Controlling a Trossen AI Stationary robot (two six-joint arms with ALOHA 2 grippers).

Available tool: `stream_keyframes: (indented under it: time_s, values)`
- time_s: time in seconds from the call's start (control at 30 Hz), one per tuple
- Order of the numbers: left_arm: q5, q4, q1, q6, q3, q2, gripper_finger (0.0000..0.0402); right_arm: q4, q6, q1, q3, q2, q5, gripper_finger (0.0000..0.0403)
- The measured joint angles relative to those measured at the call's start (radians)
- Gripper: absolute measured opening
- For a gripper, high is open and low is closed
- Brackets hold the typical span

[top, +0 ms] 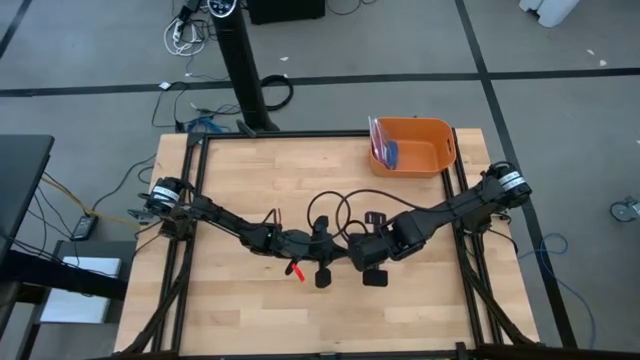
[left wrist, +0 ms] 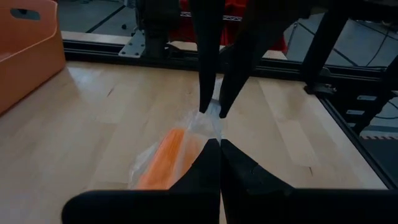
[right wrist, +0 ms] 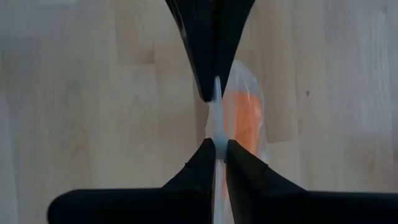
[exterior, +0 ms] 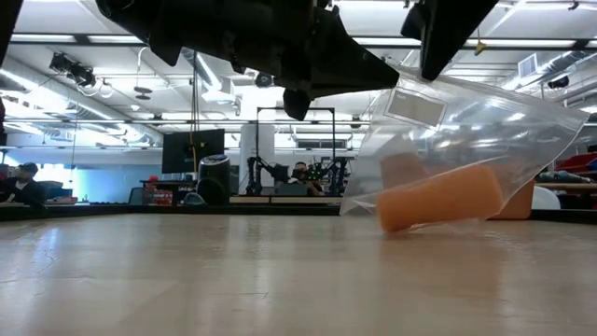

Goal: Roll bandage
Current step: Close the transparent zip bag

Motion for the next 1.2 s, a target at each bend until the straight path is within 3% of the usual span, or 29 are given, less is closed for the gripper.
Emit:
stream_keyframes:
  time_s: [1.2]
  values:
    - [-0.014, -0.019, -0.001, 0.054, -0.002, -0.076, 0.0000, -0.189, 0.102, 0.045, 0.000, 0.000, -0.049, 0.0027]
